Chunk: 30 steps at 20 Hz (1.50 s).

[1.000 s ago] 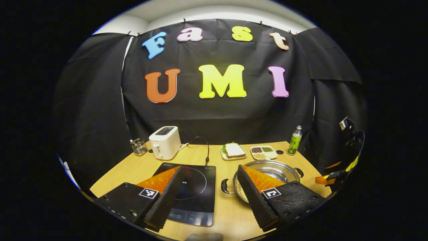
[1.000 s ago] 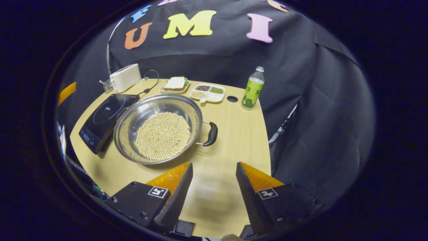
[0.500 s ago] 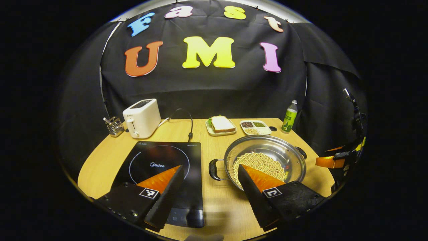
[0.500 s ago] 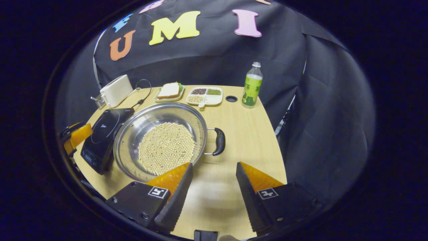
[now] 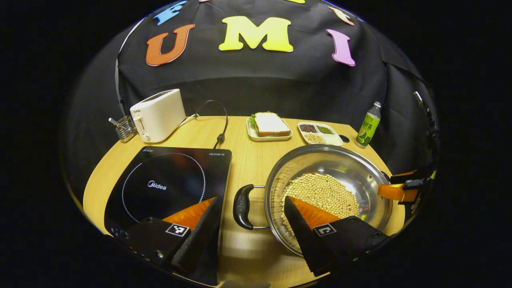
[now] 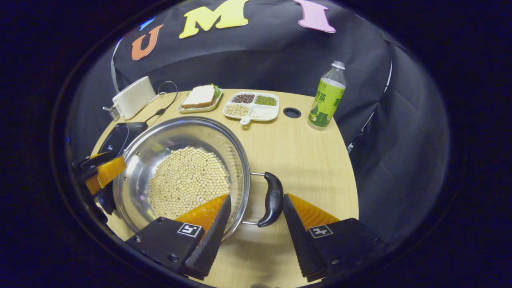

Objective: First push the handle of the pot to place it horizontally, then grasp the pot with both hands and set it on the induction cooktop.

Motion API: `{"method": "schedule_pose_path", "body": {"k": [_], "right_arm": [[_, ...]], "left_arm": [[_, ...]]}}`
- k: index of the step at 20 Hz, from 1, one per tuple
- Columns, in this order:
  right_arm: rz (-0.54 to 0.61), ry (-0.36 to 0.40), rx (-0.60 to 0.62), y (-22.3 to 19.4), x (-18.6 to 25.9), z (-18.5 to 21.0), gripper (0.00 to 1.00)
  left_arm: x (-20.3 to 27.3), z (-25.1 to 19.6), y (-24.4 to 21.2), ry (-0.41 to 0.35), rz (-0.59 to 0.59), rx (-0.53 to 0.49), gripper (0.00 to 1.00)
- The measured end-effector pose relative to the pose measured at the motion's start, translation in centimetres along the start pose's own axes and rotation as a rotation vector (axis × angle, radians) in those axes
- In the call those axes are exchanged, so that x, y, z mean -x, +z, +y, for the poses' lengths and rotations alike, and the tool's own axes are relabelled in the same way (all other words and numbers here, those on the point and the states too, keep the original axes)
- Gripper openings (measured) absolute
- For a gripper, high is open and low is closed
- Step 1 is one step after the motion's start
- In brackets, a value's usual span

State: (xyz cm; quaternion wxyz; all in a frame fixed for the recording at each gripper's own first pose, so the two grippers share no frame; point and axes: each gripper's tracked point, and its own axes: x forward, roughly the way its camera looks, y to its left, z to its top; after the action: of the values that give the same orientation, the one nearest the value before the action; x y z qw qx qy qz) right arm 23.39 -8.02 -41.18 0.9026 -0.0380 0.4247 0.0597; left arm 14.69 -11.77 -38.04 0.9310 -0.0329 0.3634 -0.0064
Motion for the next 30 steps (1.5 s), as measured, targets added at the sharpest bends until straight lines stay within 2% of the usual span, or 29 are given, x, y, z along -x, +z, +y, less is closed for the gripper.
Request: {"method": "schedule_pose_path", "body": {"k": [1, 3, 4, 6, 7, 9, 10, 11, 12, 13, 14, 15, 16, 17, 18, 19, 30], "right_arm": [[0.010, 0.005, 0.000, 0.0, -0.4, 0.0, 0.85], [0.030, 0.018, -0.012, -0.1, -1.0, 0.0, 0.82], [0.034, 0.022, -0.021, -0.1, -1.3, 0.1, 0.85], [0.042, 0.023, -0.020, -0.1, -1.6, 0.1, 0.84], [0.050, 0.025, -0.020, -0.2, -1.7, 0.1, 0.83], [0.059, 0.025, -0.040, -0.3, -1.9, 0.2, 0.80], [0.064, 0.026, -0.045, -0.4, -1.8, 0.1, 0.70], [0.071, 0.027, -0.057, -0.4, -2.0, 0.1, 0.72], [0.081, 0.026, -0.070, -0.5, -1.8, 0.1, 0.70], [0.093, 0.022, -0.077, -0.5, -1.7, 0.2, 0.68], [0.107, 0.018, -0.083, -0.5, -1.8, 0.2, 0.65], [0.117, 0.014, -0.082, -0.5, -1.8, 0.2, 0.63], [0.131, 0.012, -0.078, -0.6, -1.4, 0.3, 0.60], [0.129, 0.010, -0.085, -0.6, -1.3, 0.4, 0.62], [0.127, 0.014, -0.087, -0.6, -0.9, 0.6, 0.58], [0.118, 0.017, -0.089, -0.4, -0.5, 0.9, 0.58], [0.016, 0.008, -0.094, 1.1, 6.2, 5.0, 0.57]], "left_arm": [[-0.5, -0.1, -0.2, 0.001, 0.019, 0.010, 0.97], [-1.5, -0.2, -0.8, -0.005, 0.055, 0.020, 0.97], [-1.6, -0.3, -1.0, -0.005, 0.066, 0.029, 0.97], [-2.2, -0.7, -1.3, -0.006, 0.083, 0.033, 0.95], [-2.3, -0.6, -1.5, 0.008, 0.095, 0.030, 0.86], [-2.6, -0.2, -2.0, 0.040, 0.112, 0.014, 0.76], [-2.8, 0.0, -2.1, 0.049, 0.115, 0.008, 0.75], [-2.9, 0.0, -2.0, 0.050, 0.117, 0.014, 0.72], [-3.0, -0.1, -2.1, 0.049, 0.124, 0.014, 0.70], [-2.8, -0.1, -2.0, 0.048, 0.132, 0.018, 0.79], [-2.9, -0.1, -2.1, 0.048, 0.140, 0.025, 0.66], [-3.2, -0.1, -2.1, 0.041, 0.146, 0.029, 0.65], [-2.9, -0.1, -2.1, 0.038, 0.153, 0.041, 0.73], [-2.9, 0.0, -2.1, 0.038, 0.158, 0.047, 0.60], [-2.3, 0.1, -1.9, 0.038, 0.156, 0.045, 0.69], [-1.8, 0.3, -1.6, 0.035, 0.143, 0.039, 0.59], [3.7, 3.5, 1.3, 0.021, 0.061, 0.032, 0.58]]}}
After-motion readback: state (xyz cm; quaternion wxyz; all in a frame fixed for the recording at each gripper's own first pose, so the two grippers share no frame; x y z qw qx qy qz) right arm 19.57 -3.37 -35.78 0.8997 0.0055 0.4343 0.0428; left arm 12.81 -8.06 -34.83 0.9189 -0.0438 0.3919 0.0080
